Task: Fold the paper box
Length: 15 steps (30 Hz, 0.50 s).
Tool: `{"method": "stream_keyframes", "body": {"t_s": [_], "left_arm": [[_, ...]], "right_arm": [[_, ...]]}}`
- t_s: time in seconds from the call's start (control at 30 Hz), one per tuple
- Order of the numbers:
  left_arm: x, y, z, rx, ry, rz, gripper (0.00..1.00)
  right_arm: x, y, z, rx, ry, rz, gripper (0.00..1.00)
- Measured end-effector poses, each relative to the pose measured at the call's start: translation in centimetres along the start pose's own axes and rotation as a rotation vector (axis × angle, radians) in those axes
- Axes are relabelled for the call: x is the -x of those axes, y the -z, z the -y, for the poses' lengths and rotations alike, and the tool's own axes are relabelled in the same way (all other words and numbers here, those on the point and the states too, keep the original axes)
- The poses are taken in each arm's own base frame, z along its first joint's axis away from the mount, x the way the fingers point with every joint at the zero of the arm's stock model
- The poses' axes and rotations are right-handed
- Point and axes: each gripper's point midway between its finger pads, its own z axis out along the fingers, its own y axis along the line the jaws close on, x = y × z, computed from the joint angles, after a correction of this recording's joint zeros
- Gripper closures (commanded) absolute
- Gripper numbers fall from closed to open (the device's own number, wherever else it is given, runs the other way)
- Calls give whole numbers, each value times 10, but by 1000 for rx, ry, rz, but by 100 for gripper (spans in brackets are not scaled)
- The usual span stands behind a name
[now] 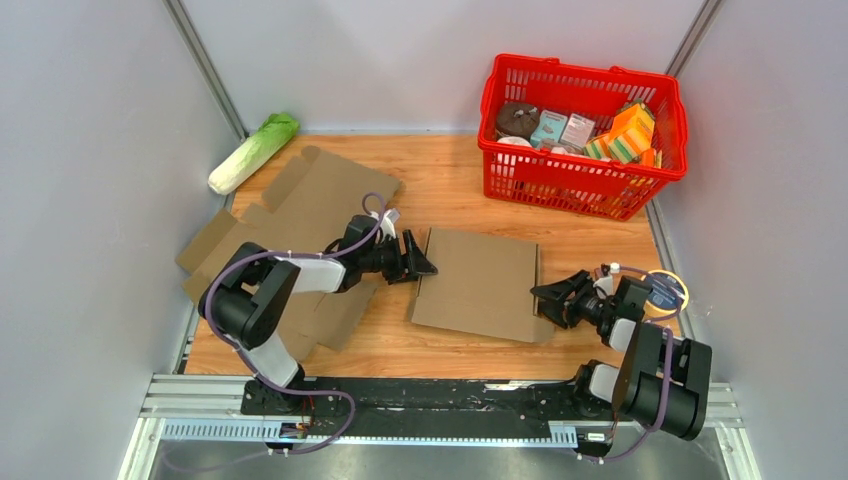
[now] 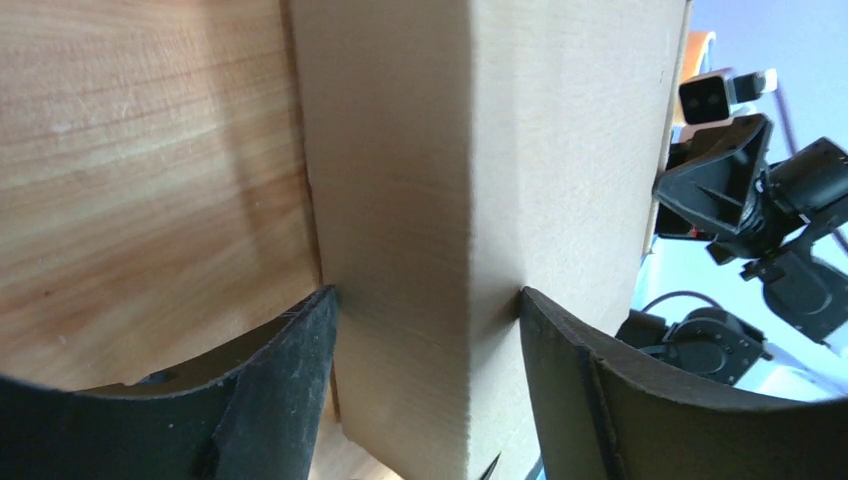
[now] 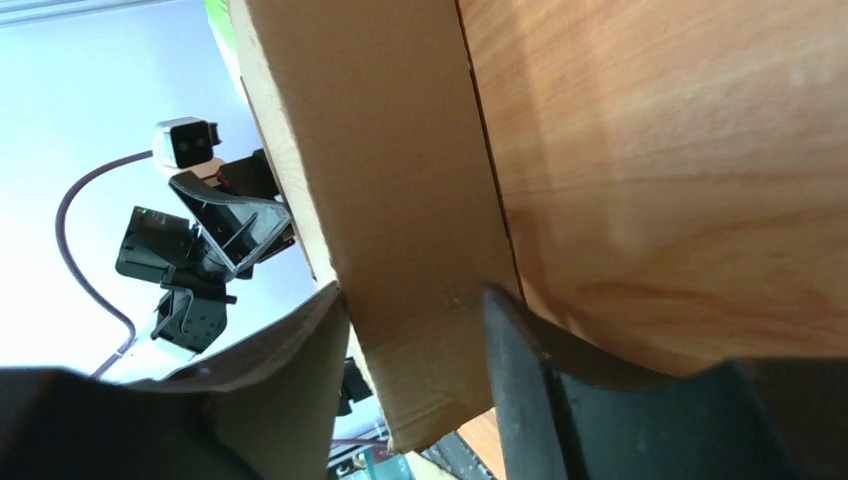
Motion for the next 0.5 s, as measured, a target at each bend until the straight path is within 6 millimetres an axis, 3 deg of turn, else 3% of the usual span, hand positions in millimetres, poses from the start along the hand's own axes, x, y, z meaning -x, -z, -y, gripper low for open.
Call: {"method": "stream_keyframes", "body": {"t_s": [0.17, 0.27, 0.5], "left_arm": [[-3, 11, 5, 44, -63, -4, 21], [1, 21, 10, 74, -102, 7, 20], [22, 42, 16, 99, -138, 80, 24]], "right_arm": [[-11, -2, 4, -73, 47, 4, 16], [-8, 5, -3, -113, 95, 45, 9], [31, 12, -54, -120, 265, 170, 22]]}}
